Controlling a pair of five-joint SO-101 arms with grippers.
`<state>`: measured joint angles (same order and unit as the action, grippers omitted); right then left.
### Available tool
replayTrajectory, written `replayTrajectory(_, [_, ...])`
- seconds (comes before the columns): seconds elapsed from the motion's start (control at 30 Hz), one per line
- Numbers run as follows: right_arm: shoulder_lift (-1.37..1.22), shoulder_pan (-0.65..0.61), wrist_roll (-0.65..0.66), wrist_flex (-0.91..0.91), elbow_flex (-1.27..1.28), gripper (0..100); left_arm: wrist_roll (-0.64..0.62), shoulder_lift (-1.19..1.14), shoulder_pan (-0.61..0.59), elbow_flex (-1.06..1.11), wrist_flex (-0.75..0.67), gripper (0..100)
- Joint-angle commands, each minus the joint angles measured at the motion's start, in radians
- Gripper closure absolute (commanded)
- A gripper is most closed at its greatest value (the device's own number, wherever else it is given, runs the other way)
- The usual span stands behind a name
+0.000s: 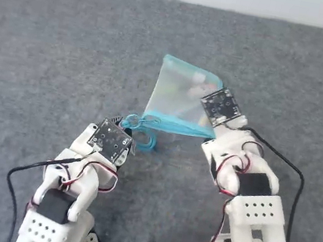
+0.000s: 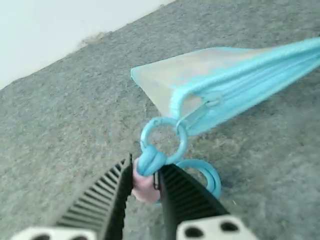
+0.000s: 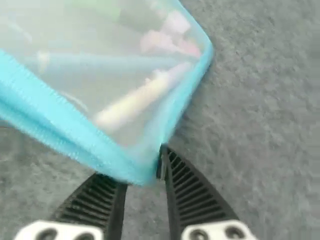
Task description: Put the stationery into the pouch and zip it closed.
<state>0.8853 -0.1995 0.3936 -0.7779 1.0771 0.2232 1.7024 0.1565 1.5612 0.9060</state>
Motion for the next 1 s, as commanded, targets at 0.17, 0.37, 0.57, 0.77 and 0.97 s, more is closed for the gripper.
replayTrajectory(0.17, [-0.119, 0.091, 0.005, 0.025, -0.064, 99.3, -0.1, 0.023, -0.178, -0.035, -0.074, 99])
replayTrajectory(0.37, [-0.232, 0.084, -0.005, 0.025, -0.117, 99.3, -0.068, 0.021, -0.097, -0.021, -0.06, 99])
replayTrajectory(0.57, [-0.159, -0.096, -0.011, -0.048, -0.107, 99.2, -0.051, 0.023, -0.037, -0.012, -0.048, 99])
replayTrajectory(0.77, [0.147, -0.306, -0.014, -0.203, -0.077, 87.2, -0.051, 0.023, -0.034, -0.012, -0.049, 99])
replayTrajectory(0.97, [0.295, -0.593, 0.043, -0.202, 0.052, 79.6, -0.051, 0.023, -0.028, -0.012, -0.054, 99])
